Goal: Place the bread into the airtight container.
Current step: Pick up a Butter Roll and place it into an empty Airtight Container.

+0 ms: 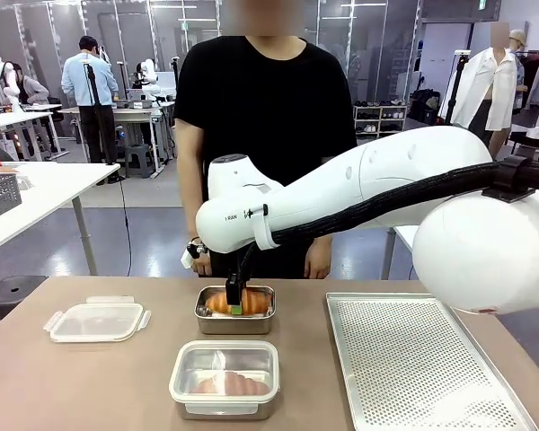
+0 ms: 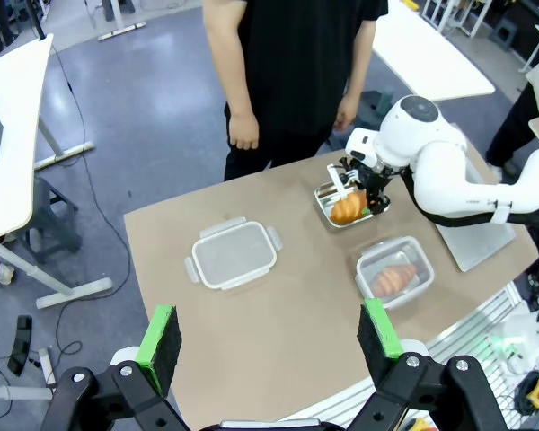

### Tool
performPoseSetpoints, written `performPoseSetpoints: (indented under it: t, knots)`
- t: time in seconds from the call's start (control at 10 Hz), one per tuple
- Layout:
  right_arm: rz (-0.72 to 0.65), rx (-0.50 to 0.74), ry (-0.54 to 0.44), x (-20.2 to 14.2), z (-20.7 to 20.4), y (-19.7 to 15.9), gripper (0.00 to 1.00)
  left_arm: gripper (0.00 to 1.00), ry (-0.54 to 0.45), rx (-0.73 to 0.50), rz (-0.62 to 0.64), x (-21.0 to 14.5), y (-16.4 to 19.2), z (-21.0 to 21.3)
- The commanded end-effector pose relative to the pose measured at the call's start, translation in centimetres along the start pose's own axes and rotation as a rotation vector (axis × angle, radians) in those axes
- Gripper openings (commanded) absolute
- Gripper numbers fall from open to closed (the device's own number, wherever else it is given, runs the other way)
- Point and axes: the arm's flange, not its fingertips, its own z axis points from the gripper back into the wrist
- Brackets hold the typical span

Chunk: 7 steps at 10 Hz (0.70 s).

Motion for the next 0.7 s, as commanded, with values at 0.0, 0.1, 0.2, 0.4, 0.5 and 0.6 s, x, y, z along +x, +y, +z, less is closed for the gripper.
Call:
performPoseSetpoints:
  t: [0.0,0.1,0.2,0.4,0.5,0.6]
  knots:
    - [-0.015,0.004,-0.031,0.0,0.5,-0.2,1.0,1.0,-0.004,-0.005,-0.005,0.1,-0.1,0.2]
    - [-0.014,-0.004,-0.038,-0.3,0.7,-0.2,1.0,1.0,-0.004,-0.005,-0.005,0.1,-0.1,0.2]
    - [-0.014,-0.001,-0.037,-0.6,0.6,-0.3,1.0,1.0,-0.004,-0.005,-0.005,0.1,-0.1,0.2]
    - [-0.009,0.001,-0.044,-0.9,0.9,-0.4,1.0,1.0,-0.004,-0.005,-0.005,0.1,-0.1,0.2]
    - [0.017,-0.001,-0.05,-1.1,1.0,-0.4,1.0,1.0,-0.004,-0.005,-0.005,0.1,-0.1,0.2]
    - [-0.013,-0.01,-0.018,-0.5,0.3,-0.7,1.0,1.0,-0.004,-0.005,-0.005,0.1,-0.1,0.2]
